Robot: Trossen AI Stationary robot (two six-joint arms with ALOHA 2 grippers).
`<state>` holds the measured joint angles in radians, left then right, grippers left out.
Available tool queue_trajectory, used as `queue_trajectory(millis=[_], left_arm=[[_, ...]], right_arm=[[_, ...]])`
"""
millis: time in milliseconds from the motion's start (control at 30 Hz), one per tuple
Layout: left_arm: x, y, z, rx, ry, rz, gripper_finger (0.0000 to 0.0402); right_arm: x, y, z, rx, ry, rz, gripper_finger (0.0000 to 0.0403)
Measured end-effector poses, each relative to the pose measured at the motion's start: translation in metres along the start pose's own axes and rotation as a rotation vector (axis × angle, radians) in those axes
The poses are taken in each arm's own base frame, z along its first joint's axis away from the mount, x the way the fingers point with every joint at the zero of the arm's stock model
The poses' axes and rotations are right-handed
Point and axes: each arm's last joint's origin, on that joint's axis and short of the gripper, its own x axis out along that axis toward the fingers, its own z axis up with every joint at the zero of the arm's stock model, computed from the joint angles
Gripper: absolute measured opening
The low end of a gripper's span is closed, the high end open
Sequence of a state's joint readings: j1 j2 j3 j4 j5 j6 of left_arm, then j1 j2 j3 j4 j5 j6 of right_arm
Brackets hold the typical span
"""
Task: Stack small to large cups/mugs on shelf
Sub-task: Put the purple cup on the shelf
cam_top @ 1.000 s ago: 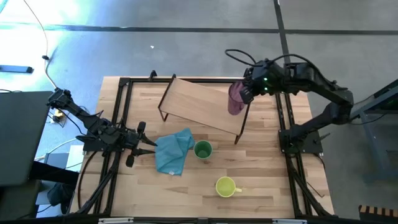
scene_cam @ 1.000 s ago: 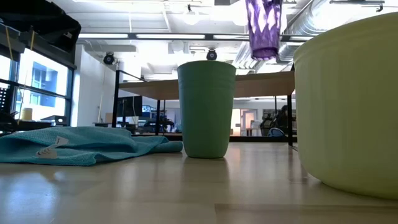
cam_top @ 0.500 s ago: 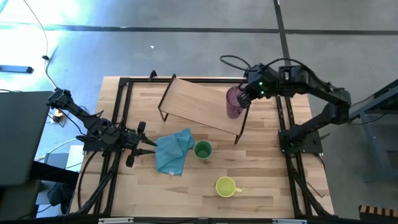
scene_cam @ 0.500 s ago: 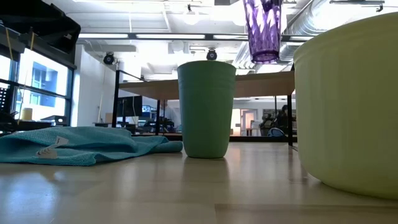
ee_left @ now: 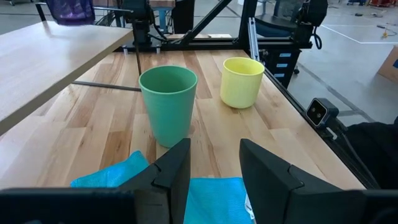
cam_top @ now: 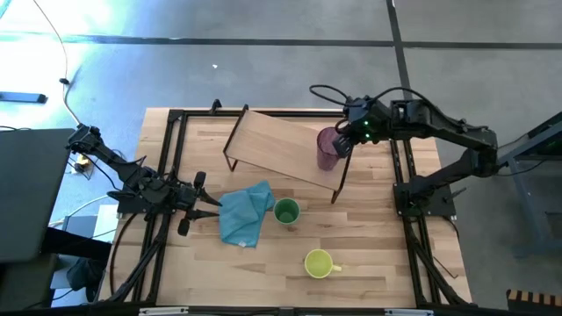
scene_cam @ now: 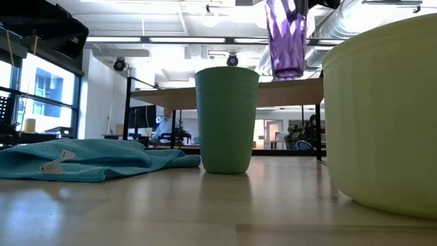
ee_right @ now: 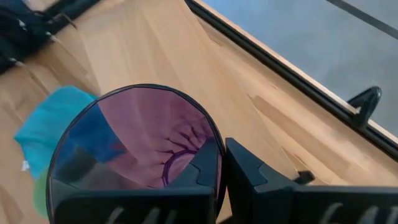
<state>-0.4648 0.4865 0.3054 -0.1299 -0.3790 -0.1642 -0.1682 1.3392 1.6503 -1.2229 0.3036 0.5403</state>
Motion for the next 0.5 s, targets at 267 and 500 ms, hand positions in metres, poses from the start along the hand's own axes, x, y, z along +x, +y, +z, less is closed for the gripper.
queue_trajectory(millis=[267, 500], left_arm=[[0.000, 0.000, 0.000, 0.001, -0.001, 0.000, 0.0127], [0.000, 0.000, 0.000, 0.001, -0.001, 0.000, 0.0127]], right_arm=[[0.011, -0.014, -0.014, 0.038, -0.022, 0.006, 0.0000], [0.012, -0.023, -0.013, 0.060, -0.043, 0.033, 0.0000]])
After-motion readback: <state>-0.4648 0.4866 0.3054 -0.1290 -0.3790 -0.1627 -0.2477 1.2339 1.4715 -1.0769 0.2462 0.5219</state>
